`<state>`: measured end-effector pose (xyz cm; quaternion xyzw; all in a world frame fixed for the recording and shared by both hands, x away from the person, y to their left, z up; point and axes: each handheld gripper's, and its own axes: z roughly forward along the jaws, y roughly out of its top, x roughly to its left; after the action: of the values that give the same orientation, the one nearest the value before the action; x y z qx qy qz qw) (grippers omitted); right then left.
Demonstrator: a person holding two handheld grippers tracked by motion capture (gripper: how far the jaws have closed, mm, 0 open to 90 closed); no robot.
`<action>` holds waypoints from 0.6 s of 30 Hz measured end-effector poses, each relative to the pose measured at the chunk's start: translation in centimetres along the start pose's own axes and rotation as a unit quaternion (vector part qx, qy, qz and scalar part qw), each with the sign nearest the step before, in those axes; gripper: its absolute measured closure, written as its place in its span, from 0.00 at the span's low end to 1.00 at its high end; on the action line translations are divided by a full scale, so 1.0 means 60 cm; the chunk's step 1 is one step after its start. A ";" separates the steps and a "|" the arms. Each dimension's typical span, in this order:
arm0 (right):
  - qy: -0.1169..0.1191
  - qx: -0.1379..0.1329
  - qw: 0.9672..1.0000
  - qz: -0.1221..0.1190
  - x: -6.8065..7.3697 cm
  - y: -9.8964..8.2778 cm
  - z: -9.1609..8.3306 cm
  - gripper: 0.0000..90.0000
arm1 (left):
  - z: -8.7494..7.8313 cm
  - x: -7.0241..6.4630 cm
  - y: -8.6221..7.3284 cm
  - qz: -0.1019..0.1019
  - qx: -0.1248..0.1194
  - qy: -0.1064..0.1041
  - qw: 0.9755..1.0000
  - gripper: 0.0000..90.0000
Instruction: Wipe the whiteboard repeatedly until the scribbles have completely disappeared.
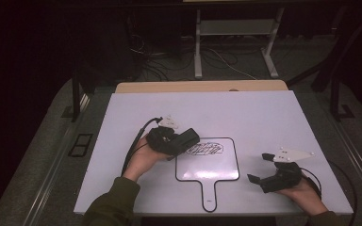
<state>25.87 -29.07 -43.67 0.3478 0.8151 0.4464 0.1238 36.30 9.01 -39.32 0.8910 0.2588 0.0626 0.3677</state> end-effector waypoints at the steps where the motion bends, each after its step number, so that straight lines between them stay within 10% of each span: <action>1: 0.000 -0.001 1.000 0.000 0.000 0.000 0.000 0.00 | 0.004 0.000 0.003 0.001 0.000 0.001 1.000 0.43; 18: 0.002 0.000 1.000 -0.002 -0.001 0.000 0.000 0.00 | 0.066 0.007 0.029 0.017 0.005 0.012 1.000 0.43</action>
<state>25.90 -29.09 -43.70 0.3454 0.8160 0.4470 0.1228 38.61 5.70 -41.01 0.8963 0.2486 0.0783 0.3587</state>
